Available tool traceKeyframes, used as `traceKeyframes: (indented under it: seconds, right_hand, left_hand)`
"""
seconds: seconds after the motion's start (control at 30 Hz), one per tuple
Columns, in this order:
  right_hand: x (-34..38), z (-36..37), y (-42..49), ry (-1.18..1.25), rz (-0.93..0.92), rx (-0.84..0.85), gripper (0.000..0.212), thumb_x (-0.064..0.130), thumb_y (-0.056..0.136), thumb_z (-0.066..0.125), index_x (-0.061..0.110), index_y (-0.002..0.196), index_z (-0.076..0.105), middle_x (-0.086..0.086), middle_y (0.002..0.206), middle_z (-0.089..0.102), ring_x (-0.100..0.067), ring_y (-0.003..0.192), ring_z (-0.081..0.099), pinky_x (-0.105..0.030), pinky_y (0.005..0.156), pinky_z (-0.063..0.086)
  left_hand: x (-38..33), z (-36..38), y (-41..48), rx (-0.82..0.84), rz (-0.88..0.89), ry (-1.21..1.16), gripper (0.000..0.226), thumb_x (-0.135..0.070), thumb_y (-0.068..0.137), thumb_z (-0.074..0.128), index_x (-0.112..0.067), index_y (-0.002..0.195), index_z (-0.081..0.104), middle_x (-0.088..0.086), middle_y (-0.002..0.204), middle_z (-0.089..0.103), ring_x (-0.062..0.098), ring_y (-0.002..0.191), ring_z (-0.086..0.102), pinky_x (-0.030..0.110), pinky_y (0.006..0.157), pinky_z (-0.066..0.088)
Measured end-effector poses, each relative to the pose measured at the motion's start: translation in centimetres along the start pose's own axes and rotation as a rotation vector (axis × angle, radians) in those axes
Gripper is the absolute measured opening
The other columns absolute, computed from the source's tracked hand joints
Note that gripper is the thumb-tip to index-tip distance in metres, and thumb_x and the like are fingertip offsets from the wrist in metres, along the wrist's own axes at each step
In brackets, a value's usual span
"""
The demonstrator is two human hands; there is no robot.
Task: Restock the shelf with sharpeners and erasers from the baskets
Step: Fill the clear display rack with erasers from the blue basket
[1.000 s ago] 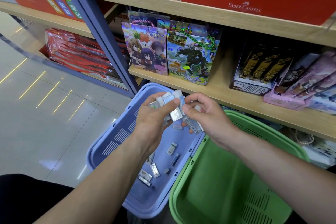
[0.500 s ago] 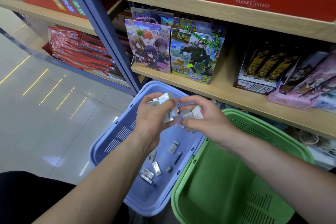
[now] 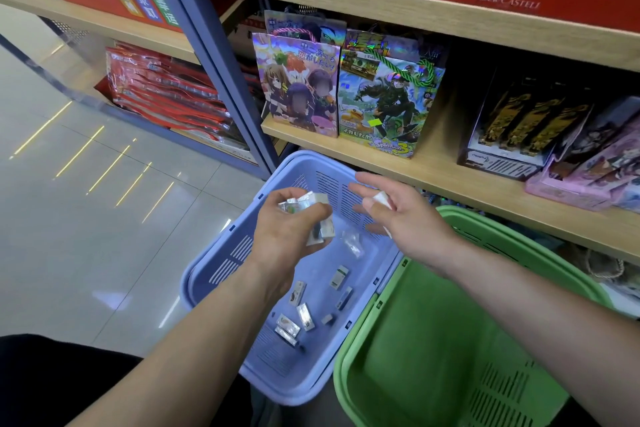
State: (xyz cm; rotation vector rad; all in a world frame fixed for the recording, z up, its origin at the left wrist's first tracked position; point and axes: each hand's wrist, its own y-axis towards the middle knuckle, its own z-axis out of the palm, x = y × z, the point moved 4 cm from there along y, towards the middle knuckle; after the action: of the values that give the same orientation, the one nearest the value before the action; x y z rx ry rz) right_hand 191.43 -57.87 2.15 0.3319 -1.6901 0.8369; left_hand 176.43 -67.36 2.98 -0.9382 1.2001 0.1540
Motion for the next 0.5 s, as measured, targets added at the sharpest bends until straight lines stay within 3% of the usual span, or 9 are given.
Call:
traceKeyframes:
  seconds: [0.07,0.13,0.2,0.3,0.4,0.5]
  right_hand:
    - [0.8,-0.1,-0.5,0.019,-0.007,-0.009,0.024,0.013,0.107,0.045,0.023,0.127,0.055,0.006,0.118,0.073,-0.013,0.066,0.07,-0.029,0.057,0.056]
    - [1.4,-0.6,-1.1,0.082,0.007,-0.033,0.013,0.014,0.107,0.044,0.016,0.114,0.056,-0.004,0.093,0.077,-0.018,0.041,0.048,-0.026,0.042,0.036]
    - [1.9,-1.3,-1.7,0.31,0.079,-0.018,0.015,0.013,0.103,0.039,0.009,0.102,0.053,-0.018,0.084,0.072,-0.019,0.039,0.034,-0.022,0.043,0.025]
    - [3.2,-2.4,-3.4,0.57,0.128,0.071,0.025,0.011,0.086,0.035,0.002,0.094,0.056,-0.024,0.084,0.066,-0.017,0.047,0.034,-0.022,0.043,0.026]
    - [4.1,-4.4,-5.4,0.677,0.081,0.069,0.04,0.008,0.072,0.042,-0.004,0.104,0.061,-0.022,0.091,0.069,-0.017,0.055,0.043,-0.024,0.046,0.032]
    - [4.4,-6.8,-7.4,0.694,0.041,0.032,0.041,0.001,0.086,0.048,-0.002,0.125,0.059,-0.022,0.117,0.071,-0.024,0.077,0.066,-0.03,0.058,0.051]
  left_hand:
    - [-0.4,0.4,-0.3,0.032,0.022,0.009,0.037,-0.004,0.083,0.078,-0.017,0.11,0.057,0.007,0.093,0.066,0.021,0.073,0.067,0.029,0.056,0.057]
    - [-1.0,1.0,-0.8,0.066,0.05,0.023,0.036,-0.003,0.083,0.079,-0.018,0.108,0.057,0.006,0.091,0.066,0.02,0.07,0.067,0.028,0.055,0.056]
    - [-1.6,2.0,-1.3,0.126,0.067,0.017,0.034,-0.001,0.083,0.077,-0.017,0.105,0.057,0.005,0.087,0.066,0.02,0.067,0.068,0.029,0.055,0.056]
    - [-2.2,4.0,-2.6,0.237,0.083,0.011,0.031,-0.001,0.085,0.074,-0.019,0.103,0.057,0.003,0.085,0.068,0.02,0.069,0.069,0.03,0.057,0.056]
    - [-2.7,6.0,-3.7,0.307,0.107,-0.001,0.029,-0.001,0.087,0.072,-0.02,0.103,0.057,0.001,0.084,0.069,0.022,0.074,0.068,0.03,0.058,0.055]
    - [-3.3,8.1,-4.7,0.34,0.139,0.023,0.026,-0.002,0.089,0.071,-0.021,0.101,0.058,-0.002,0.078,0.07,0.019,0.069,0.067,0.03,0.058,0.055]
